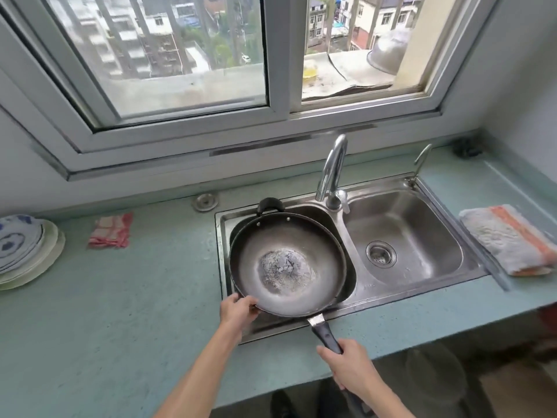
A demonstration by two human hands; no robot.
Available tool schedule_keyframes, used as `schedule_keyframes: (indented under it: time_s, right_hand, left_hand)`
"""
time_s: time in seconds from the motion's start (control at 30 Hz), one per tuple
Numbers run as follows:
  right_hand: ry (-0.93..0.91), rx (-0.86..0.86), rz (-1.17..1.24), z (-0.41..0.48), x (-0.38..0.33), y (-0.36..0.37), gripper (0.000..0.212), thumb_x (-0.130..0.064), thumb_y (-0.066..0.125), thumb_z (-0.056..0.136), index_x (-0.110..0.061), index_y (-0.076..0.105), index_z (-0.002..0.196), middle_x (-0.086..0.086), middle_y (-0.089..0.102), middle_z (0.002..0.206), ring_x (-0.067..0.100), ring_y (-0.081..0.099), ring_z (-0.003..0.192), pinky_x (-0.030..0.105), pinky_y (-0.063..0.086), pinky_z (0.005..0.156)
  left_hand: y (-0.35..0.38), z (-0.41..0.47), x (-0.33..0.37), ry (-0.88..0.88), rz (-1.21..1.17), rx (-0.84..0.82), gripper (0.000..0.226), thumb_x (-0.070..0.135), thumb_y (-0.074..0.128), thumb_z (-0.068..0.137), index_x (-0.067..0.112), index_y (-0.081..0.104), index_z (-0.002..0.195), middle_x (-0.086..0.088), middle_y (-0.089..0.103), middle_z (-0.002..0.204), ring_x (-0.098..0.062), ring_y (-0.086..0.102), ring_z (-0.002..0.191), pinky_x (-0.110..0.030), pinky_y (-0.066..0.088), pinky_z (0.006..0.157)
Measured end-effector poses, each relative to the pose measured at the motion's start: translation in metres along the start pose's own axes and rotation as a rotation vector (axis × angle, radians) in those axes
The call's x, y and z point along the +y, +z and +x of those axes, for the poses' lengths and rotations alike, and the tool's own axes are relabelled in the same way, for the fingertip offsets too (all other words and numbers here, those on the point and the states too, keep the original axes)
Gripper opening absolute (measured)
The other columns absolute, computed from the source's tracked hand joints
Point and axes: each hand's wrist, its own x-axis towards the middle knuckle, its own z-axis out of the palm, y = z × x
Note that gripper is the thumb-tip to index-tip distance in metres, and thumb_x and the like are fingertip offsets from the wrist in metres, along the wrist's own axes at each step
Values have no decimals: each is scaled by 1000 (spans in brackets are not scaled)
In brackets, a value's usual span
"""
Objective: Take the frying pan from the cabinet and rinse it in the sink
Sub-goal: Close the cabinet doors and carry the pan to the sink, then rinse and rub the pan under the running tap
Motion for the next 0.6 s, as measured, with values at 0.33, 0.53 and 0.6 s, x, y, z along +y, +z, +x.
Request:
schedule_keyframes:
  time_s: [0.33,0.53,0.6]
  right_hand:
    - [39,7,-61,33,15,-23,33,-34,68,85,-13,51,66,5,56,54,17,57,37,27,44,41]
    - [29,-47,-142,42,22,-28,34,-41,65,86,-17,50,65,6,63,56,22,68,47,32,53,53]
    - [21,-76,-206,45,21,-31,33,-45,62,86,-18,52,69,14,70,63,21,70,54,33,55,58]
  left_hand:
    - [35,20,-12,-145,37,-23,15,-13,61,83,-1,55,86,-29,67,105,-38,68,95,-31,59,57]
    - [41,24,-15,-196,42,4,15,-13,59,85,1,59,90,-27,68,109,-38,69,99,-34,59,63]
    - [41,23,-14,-202,35,-16,15,-12,57,87,0,59,96,-26,68,109,-37,69,98,-35,58,67]
